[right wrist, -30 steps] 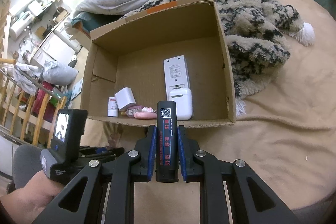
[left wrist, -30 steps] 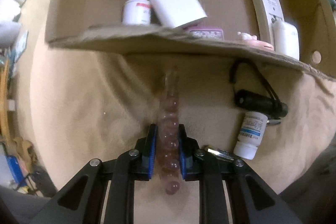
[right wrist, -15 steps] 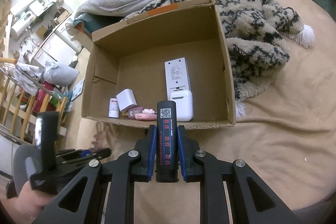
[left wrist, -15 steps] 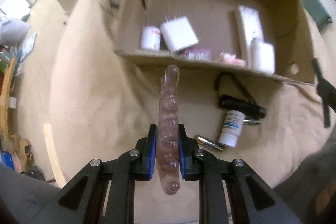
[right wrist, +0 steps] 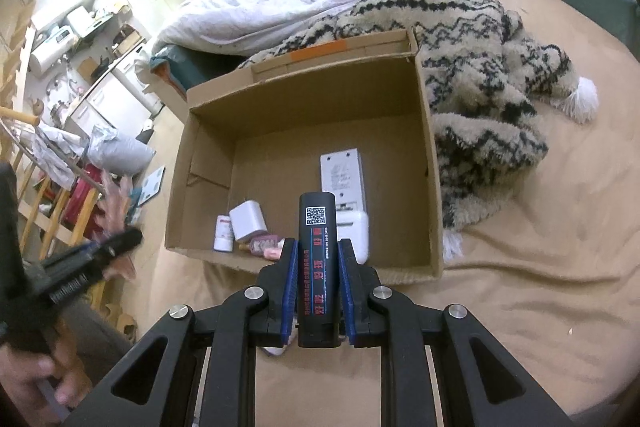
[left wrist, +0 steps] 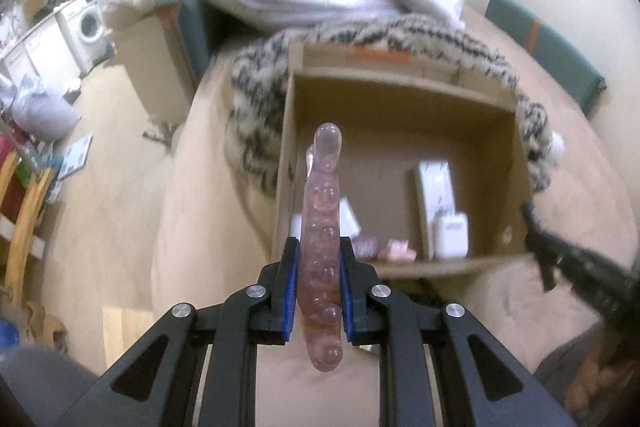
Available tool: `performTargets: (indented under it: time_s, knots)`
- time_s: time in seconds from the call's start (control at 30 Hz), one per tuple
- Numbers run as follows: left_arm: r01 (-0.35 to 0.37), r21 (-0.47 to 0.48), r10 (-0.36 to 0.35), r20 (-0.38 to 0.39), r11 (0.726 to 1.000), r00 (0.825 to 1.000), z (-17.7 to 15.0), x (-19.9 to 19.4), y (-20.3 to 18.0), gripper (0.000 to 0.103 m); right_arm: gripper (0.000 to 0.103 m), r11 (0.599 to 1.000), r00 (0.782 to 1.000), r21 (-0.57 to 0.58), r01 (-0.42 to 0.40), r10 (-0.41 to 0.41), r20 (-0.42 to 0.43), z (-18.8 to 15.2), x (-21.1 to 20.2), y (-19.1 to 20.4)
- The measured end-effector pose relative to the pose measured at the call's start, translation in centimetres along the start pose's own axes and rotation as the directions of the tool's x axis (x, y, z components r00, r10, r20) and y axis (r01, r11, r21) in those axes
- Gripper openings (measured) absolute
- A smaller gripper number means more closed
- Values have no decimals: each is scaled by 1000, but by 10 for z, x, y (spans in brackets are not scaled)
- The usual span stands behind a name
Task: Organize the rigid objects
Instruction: 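Carry the black stick and pink toy into the box and open both tools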
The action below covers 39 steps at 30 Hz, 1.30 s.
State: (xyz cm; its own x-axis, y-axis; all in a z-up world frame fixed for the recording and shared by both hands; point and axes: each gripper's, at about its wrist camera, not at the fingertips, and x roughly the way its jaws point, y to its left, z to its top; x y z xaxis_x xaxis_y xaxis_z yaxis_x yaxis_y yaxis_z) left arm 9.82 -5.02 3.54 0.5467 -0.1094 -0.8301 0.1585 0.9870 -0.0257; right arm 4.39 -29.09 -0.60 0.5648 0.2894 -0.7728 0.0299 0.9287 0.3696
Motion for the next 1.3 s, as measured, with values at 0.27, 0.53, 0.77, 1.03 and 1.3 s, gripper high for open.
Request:
performTargets:
  time_s: [0.27,0.53,0.77,1.03,1.3]
  knots:
    - [-17,4,17,25,1000,1000,43,24,-15,17,21,1000,999,-10,16,-16,27,34,20,-5]
    - [-51,6,51,-33,999,998,57,69,-20,17,21,998,999,-38,40,-40,3,56,55,-3]
    - [-78,40,81,-78,996,994,56,107,-29,17,21,998,997,-35,43,-45,-55,56,79,-3]
    - [-101,75,110,-127,992,986,50,138,-37,17,21,998,990,-19,57,-59,-131,50,95,-6]
    - [-116,87,130,-168,989,977,41,154,-35,17,21,998,987,8,59,-57,-151,48,100,-10]
